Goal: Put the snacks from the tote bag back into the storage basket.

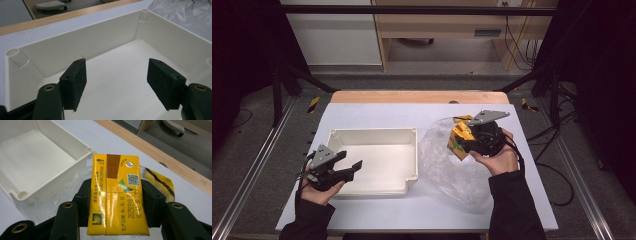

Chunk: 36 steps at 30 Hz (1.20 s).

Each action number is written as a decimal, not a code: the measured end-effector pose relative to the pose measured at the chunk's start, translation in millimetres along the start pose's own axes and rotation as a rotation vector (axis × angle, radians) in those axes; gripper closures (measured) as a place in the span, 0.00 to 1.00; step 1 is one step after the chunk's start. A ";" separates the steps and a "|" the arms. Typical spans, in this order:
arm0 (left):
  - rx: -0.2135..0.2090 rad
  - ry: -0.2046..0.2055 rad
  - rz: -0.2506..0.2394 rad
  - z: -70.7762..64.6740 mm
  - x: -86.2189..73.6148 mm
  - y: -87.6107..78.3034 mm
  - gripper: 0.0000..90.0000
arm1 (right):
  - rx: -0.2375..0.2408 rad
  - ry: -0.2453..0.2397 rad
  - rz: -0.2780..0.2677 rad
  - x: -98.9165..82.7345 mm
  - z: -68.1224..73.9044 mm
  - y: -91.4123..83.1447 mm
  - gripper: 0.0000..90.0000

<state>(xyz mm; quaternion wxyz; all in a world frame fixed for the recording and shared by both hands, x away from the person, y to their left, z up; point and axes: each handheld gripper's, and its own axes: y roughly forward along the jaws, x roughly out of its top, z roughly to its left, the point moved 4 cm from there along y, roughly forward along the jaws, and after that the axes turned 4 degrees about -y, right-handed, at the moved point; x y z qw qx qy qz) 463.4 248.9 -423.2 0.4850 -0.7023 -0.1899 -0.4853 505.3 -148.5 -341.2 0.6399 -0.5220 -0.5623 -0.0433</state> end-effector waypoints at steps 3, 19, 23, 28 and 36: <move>0.006 -0.007 -0.012 2.3 3.2 -4.4 0.35 | 0.012 -0.013 -0.009 5.5 5.6 -2.5 0.56; 0.049 -0.063 -0.091 23.8 13.3 -38.5 0.31 | 0.017 -0.092 -0.041 44.2 21.9 -18.8 0.56; 0.080 -0.097 -0.112 39.1 9.5 -51.7 0.31 | 0.061 -0.123 -0.065 51.8 31.1 -18.5 0.56; 0.129 -0.107 -0.116 53.1 3.4 -60.4 0.30 | 0.122 -0.152 -0.074 58.3 40.6 -12.6 0.56; 0.169 -0.142 -0.118 70.6 -4.9 -67.8 0.30 | 0.197 -0.185 -0.063 69.1 60.3 5.0 0.56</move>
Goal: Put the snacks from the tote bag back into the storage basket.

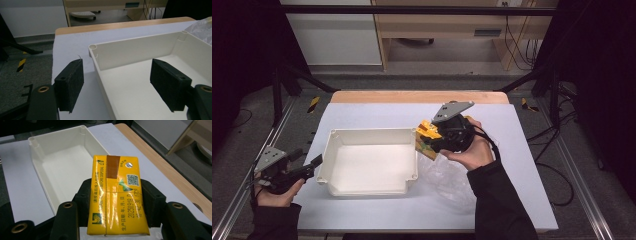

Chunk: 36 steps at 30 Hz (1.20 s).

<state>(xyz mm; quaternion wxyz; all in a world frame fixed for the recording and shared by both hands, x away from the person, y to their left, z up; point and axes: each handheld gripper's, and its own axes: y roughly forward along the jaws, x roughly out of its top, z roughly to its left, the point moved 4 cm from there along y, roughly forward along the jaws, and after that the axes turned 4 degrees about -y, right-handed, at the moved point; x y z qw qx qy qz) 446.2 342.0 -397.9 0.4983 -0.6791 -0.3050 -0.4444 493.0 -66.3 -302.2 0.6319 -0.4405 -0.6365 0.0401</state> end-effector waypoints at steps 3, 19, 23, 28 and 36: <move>0.005 -0.006 -0.002 3.9 -0.6 -0.7 0.30 | 0.035 -0.011 -0.007 4.5 4.2 8.9 0.56; 0.022 -0.013 0.025 23.0 -16.1 7.0 0.29 | 0.113 -0.078 0.017 17.7 20.1 48.6 0.56; 0.030 0.001 0.040 23.8 -19.8 8.0 0.29 | 0.132 -0.100 0.028 18.9 25.6 59.6 0.56; 0.039 -0.003 0.045 26.8 -22.5 7.5 0.29 | 0.143 -0.116 0.034 18.6 28.1 67.6 0.56; 0.061 -0.022 0.051 37.6 -27.9 6.4 0.32 | 0.196 -0.162 0.058 11.0 33.1 89.6 0.56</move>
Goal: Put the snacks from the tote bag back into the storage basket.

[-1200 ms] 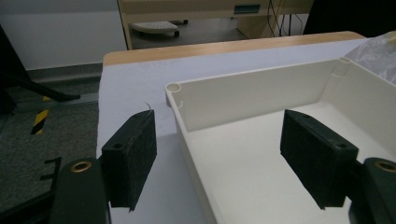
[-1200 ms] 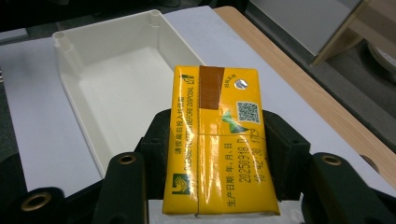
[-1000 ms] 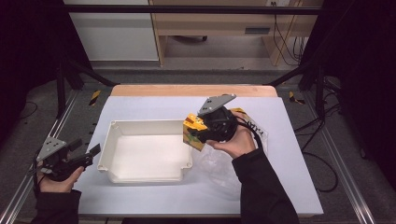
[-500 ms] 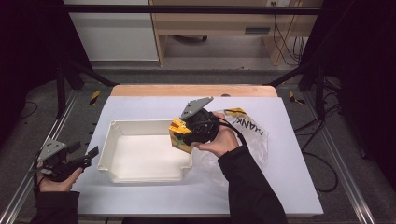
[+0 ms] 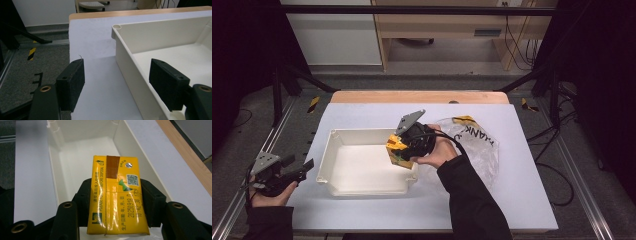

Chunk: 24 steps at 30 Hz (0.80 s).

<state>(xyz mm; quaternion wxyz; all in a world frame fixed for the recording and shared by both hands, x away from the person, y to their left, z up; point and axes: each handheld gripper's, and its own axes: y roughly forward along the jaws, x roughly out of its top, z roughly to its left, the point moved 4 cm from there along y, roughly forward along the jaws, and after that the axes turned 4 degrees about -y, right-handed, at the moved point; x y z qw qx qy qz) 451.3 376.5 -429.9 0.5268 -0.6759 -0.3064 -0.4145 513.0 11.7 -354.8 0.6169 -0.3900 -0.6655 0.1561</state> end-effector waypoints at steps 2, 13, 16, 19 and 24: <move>-0.002 -0.007 0.001 0.3 -0.5 0.2 0.32 | 0.004 -0.008 0.010 -1.1 0.4 2.0 0.56; 0.010 -0.005 0.014 3.0 -3.8 3.4 0.33 | 0.088 -0.043 0.017 -14.3 3.8 22.2 0.56; 0.011 -0.002 0.015 2.8 -3.8 3.7 0.33 | 0.104 -0.054 0.032 -17.7 4.4 26.9 0.56; 0.008 0.001 0.015 2.8 -3.7 3.9 0.33 | 0.116 -0.059 0.021 -21.5 4.2 30.4 0.56; 0.007 -0.005 0.018 3.2 -4.4 5.0 0.33 | 0.152 -0.055 0.031 -28.2 4.4 36.4 0.56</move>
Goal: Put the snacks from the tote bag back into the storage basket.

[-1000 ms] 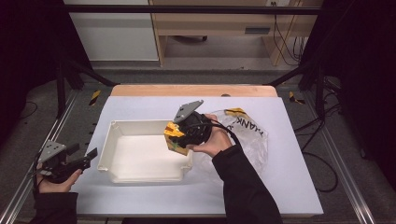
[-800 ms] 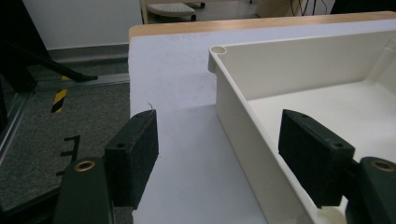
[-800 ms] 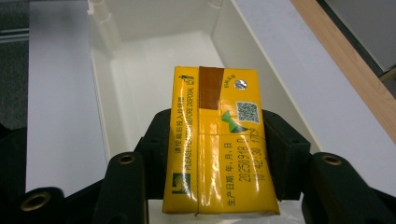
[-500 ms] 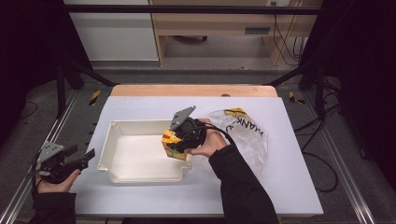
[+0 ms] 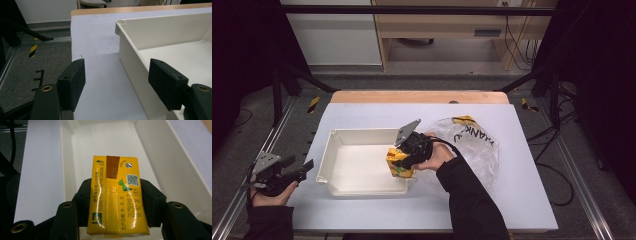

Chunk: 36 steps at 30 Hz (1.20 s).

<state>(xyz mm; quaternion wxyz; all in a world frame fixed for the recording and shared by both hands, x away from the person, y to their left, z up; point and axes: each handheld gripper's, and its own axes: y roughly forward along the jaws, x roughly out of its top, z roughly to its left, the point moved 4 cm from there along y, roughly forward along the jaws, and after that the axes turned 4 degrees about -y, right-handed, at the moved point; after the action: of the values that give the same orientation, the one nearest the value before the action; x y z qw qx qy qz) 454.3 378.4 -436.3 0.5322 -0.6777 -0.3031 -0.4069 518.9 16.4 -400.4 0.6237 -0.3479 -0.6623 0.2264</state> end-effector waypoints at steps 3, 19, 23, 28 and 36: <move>0.001 0.002 0.002 -0.4 -0.3 0.3 0.33 | 0.012 -0.004 0.005 -2.4 -0.1 4.2 0.56; 0.000 0.002 0.004 -0.5 -0.6 0.9 0.34 | 0.052 -0.025 -0.027 -16.7 1.6 18.9 0.56; -0.002 0.003 0.005 -0.6 -0.7 1.0 0.34 | 0.057 -0.013 -0.036 -19.4 0.9 19.1 0.56; -0.004 0.004 0.004 -1.4 -0.3 0.9 0.34 | 0.060 -0.031 -0.044 -21.6 1.4 19.4 0.55; -0.004 0.008 0.005 -1.6 -0.2 1.0 0.34 | 0.067 -0.031 -0.066 -25.3 -0.5 19.2 0.55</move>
<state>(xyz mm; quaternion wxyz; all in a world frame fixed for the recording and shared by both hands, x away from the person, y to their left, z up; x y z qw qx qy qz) 454.7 376.6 -436.8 0.5330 -0.6779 -0.2987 -0.4087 522.4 10.1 -431.3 0.6318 -0.3011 -0.6751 0.2332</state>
